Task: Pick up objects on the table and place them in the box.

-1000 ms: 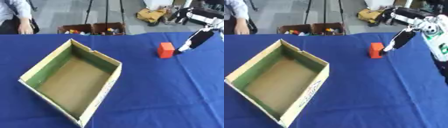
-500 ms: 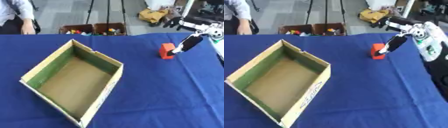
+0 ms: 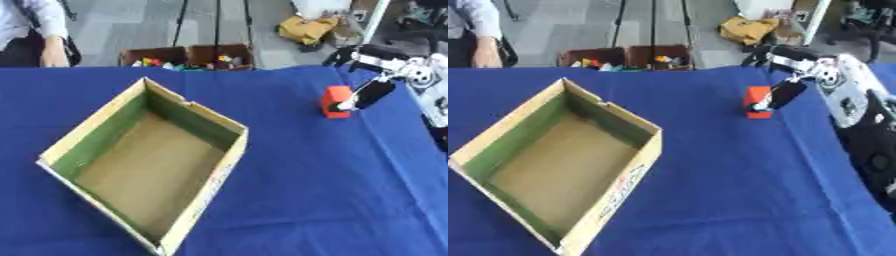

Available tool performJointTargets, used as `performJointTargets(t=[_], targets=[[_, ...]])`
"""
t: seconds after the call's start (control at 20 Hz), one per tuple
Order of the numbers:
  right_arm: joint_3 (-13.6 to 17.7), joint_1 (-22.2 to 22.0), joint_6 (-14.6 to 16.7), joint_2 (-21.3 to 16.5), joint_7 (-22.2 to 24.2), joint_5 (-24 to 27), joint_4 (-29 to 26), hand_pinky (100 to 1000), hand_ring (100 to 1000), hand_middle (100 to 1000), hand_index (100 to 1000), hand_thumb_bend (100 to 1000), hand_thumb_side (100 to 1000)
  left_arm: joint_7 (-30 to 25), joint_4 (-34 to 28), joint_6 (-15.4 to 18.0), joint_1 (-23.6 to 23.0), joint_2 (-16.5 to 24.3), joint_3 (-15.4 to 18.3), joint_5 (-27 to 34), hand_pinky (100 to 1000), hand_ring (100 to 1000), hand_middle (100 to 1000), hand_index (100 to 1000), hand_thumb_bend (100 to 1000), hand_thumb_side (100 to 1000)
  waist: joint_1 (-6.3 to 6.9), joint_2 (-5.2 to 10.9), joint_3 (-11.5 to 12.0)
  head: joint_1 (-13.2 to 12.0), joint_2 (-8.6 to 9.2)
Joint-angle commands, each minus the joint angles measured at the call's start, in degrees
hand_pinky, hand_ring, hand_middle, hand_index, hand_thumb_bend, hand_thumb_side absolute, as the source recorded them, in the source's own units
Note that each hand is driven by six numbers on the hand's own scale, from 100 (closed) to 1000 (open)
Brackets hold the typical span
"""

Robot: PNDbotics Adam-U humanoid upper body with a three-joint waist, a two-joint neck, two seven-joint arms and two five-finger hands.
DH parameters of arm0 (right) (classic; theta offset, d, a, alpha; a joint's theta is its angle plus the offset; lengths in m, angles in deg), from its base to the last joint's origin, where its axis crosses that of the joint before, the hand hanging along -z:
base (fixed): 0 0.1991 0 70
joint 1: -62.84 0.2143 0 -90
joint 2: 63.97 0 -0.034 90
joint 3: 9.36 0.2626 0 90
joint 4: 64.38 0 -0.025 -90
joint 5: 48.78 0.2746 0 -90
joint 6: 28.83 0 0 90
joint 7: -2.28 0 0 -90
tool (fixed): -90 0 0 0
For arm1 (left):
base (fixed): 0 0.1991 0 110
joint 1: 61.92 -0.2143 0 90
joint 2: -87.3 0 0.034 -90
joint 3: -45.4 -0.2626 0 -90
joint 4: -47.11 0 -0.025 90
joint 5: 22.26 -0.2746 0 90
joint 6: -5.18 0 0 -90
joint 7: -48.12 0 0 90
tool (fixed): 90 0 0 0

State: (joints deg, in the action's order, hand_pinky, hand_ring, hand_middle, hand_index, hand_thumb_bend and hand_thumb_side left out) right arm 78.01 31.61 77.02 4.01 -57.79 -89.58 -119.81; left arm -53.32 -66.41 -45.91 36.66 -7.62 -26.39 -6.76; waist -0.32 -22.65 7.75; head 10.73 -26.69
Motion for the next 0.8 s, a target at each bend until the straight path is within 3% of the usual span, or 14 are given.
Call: performJointTargets(t=[0.05, 0.55, 0.8], targets=[[0.87, 1.29, 0.23, -1.45, 0.22, -0.86, 0.34, 774, 874, 889, 889, 437, 216, -0.31, -1.07, -0.07, 0.57, 0.64, -0.01, -0.25, 581, 704, 778, 913, 100, 791, 0.56, 0.17, 0.10, 0.22, 0.74], [1.55, 1.65, 0.01, -1.71, 0.67, -1.92, 1.82, 780, 885, 902, 910, 341, 236, -0.37, -1.07, -0.25, 0.56, 0.52, 0.00, -0.43, 578, 703, 776, 912, 100, 788, 0.39, 0.09, 0.32, 0.47, 1.03], [2.37, 2.02, 0.18, -2.31, 3.55, -3.07, 3.00, 790, 905, 932, 925, 385, 260, -0.48, -1.07, -0.38, 0.69, 0.49, -0.01, -0.61, 577, 702, 776, 912, 100, 784, 0.12, -0.17, 0.49, 0.58, 1.36]])
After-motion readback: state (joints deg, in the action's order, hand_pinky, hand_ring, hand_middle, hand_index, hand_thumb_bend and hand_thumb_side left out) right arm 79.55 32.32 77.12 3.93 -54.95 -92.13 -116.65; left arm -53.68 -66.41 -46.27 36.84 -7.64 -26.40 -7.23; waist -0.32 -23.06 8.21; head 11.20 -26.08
